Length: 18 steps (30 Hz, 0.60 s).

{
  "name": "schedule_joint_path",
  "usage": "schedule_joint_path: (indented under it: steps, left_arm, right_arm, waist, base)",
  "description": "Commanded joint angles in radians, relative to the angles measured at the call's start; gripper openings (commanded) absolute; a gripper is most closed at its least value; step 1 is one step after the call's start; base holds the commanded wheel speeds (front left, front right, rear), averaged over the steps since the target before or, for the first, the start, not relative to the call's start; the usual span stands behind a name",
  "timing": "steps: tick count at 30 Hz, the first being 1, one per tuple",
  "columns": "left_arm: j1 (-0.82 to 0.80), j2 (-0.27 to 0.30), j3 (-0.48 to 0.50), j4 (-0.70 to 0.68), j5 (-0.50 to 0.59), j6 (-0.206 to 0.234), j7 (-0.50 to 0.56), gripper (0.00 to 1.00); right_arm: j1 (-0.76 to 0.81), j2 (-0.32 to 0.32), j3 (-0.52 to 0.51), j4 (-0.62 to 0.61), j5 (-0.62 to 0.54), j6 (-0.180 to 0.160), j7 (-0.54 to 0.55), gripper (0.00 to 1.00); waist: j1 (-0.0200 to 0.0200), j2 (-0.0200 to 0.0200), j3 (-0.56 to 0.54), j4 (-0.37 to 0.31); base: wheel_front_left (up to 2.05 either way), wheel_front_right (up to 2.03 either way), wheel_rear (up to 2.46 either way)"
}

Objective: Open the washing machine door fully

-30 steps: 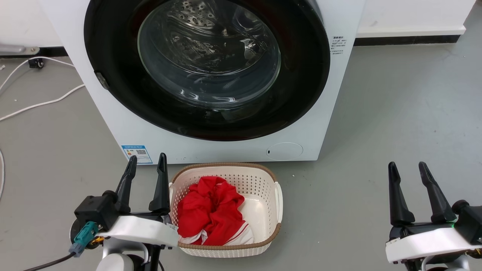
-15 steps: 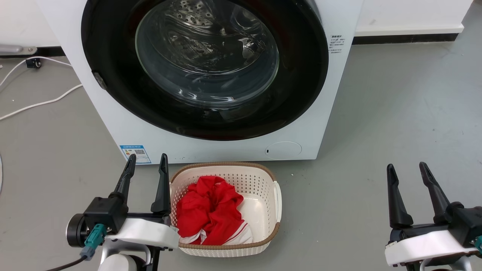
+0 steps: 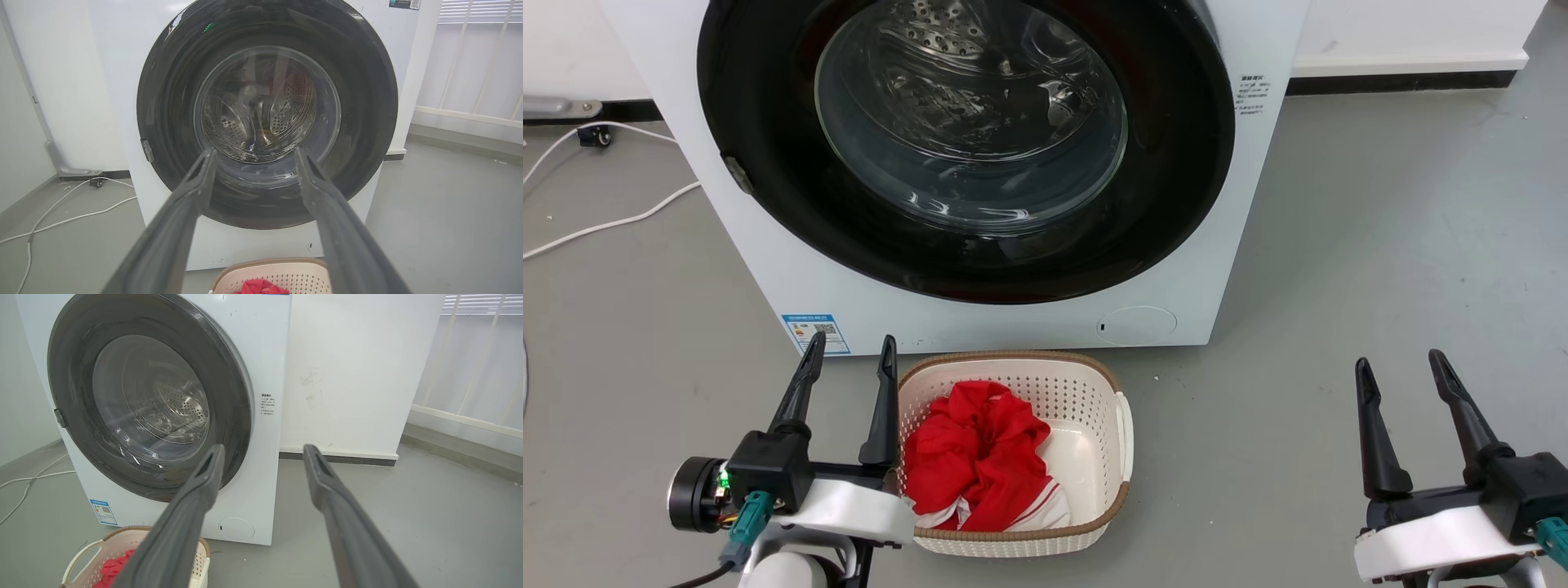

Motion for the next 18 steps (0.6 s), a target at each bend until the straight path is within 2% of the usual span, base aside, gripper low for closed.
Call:
schedule_joint_path:
  steps: [1,18]
  left_arm:
    - [0.006,0.003,-0.001,0.0,0.02,0.004,-0.007,1.0]
    - [0.014,0.001,0.002,0.004,0.023,0.006,-0.01,1.0]
  right_arm:
    - [0.014,0.004,0.001,-0.007,-0.017,0.0,-0.007,1.0]
    - [0.012,0.005,-0.002,0.01,0.004,0.0,-0.006,1.0]
  waist:
    - [-0.0001,0.0,0.0,-0.001]
    - [-0.0001,0.0,-0.003,-0.001]
  base:
    - [0.0,0.0,0.0]
    - [0.0,0.0,0.0]
